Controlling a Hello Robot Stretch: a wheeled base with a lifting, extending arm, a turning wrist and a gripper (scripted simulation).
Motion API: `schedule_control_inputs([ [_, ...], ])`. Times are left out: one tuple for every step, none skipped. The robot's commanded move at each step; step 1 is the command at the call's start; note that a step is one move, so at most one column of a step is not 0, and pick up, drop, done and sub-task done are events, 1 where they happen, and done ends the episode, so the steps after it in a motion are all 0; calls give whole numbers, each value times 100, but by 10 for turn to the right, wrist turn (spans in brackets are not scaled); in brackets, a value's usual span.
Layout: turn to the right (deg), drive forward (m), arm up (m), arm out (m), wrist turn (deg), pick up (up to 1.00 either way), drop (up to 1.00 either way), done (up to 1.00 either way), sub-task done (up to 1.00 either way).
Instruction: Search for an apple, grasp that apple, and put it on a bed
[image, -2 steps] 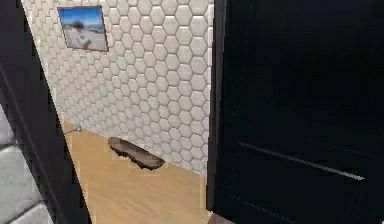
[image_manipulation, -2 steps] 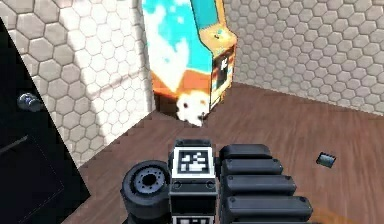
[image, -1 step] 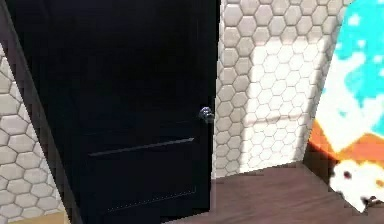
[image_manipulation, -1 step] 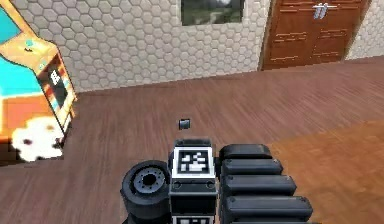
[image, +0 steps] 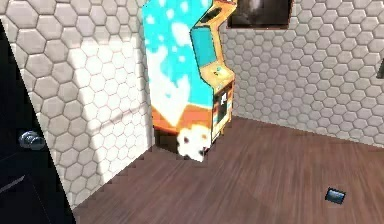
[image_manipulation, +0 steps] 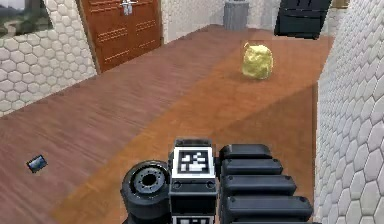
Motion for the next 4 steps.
schedule_control_inputs([
  [270,0,0,0,0,0,0,0,0],
  [0,15,0,0,0,0,0,0,0],
  [-450,0,0,0,0,0,0,0,0],
  [-420,0,0,0,0,0,0,0,0],
])
